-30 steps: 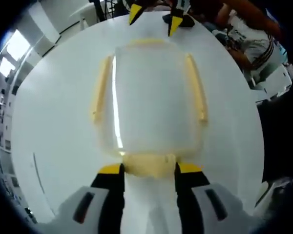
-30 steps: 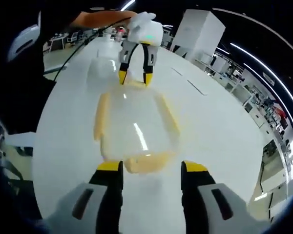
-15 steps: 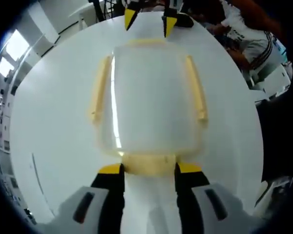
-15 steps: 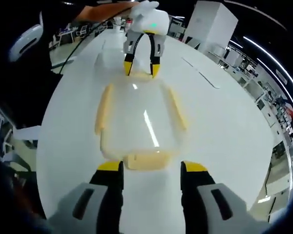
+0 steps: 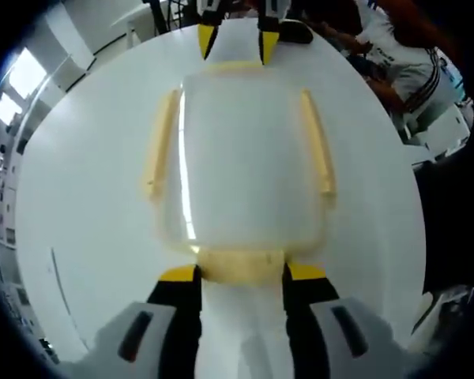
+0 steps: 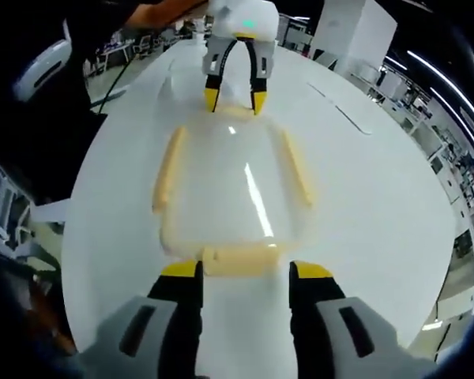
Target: Snap each plastic latch of the storage box into its locked position after aligning the lid with the box until every specified latch is closed and the lid sits flush.
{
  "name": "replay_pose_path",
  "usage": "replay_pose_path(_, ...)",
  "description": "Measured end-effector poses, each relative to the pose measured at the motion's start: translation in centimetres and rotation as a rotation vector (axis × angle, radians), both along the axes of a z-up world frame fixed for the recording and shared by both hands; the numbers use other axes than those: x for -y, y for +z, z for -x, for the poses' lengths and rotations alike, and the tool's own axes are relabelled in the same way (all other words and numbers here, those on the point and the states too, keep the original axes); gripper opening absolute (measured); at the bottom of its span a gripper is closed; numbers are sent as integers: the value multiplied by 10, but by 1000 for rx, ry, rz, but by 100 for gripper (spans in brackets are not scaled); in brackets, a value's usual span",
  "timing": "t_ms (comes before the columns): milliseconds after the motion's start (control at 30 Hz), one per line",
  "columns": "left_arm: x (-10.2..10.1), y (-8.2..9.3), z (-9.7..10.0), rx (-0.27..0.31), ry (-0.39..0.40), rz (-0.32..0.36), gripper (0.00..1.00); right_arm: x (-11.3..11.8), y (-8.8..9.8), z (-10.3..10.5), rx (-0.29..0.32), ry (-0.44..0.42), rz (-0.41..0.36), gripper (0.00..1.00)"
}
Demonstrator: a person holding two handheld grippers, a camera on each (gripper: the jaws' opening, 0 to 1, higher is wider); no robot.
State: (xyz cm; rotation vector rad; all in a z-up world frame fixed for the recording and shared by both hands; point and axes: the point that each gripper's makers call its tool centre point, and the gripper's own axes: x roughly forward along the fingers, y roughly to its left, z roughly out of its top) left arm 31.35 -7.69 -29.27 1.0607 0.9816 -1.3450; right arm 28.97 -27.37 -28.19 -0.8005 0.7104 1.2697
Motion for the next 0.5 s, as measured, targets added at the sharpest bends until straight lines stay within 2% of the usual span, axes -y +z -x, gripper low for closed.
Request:
replay_pose_path(267,0,0,1,-3,-3,19,39,-7,-4,6,-39,28,17,41)
replay_pose_path(500,1,0,1,-4,-3,38,40,-1,-9,2,-70,36,35,38)
